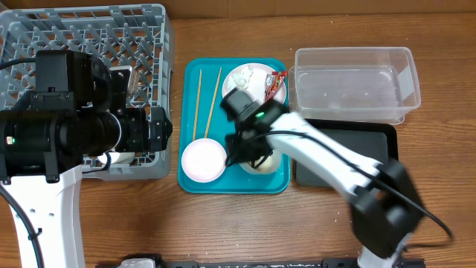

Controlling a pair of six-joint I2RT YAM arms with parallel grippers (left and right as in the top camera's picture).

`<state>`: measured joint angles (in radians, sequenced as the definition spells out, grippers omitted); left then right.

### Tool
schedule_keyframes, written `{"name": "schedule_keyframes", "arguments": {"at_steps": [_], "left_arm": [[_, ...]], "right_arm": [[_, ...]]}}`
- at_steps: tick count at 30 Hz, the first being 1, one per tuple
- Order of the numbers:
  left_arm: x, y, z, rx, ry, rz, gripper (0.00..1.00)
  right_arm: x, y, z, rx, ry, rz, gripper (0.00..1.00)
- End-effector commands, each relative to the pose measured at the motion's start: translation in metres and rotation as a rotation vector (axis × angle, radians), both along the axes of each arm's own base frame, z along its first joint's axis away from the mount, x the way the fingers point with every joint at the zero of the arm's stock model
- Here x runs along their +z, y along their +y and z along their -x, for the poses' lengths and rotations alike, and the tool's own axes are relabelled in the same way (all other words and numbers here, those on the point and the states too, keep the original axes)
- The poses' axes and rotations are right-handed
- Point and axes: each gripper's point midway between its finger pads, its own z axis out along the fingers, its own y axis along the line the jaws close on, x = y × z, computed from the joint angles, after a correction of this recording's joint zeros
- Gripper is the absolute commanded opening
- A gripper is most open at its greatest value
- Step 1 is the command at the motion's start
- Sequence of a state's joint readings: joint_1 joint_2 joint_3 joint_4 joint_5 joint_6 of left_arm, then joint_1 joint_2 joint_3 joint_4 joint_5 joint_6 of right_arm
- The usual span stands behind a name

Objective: Sort waste into correct bins and load items into the dishwasher
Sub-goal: 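Grasp the small rice bowl with the right gripper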

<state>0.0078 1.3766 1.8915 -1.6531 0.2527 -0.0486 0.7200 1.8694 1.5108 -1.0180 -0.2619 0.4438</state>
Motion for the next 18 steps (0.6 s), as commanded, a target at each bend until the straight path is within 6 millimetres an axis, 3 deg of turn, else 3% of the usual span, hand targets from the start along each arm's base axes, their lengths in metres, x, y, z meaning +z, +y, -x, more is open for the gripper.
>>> {"name": "schedule_keyframes", "arguments": {"at_steps": [1,4,7,12,18], "left_arm": [[0.005,0.000,-0.001,-0.014,-0.024,-0.012,1.00],[0.005,0.000,-0.001,-0.014,-0.025,-0.012,1.00],[0.005,0.000,-0.001,-0.014,-0.025,-0.012,1.00],[0.005,0.000,-0.001,-0.014,-0.025,-0.012,1.00],[0.005,0.000,-0.001,-0.014,-0.025,-0.012,1.00]], "right_arm": [[0.094,0.002,-0.009,-0.012,-0.042,-0.306,0.04],[0.117,-0.021,-0.018,-0.029,-0.031,-0.403,0.04],[0.124,-0.049,-0.029,-0.040,-0.007,-0.465,0.04],[0.114,-0.107,-0.050,-0.125,0.017,-0.564,0.04],[0.088,-0.161,-0.051,-0.214,0.041,-0.686,0.04]]}}
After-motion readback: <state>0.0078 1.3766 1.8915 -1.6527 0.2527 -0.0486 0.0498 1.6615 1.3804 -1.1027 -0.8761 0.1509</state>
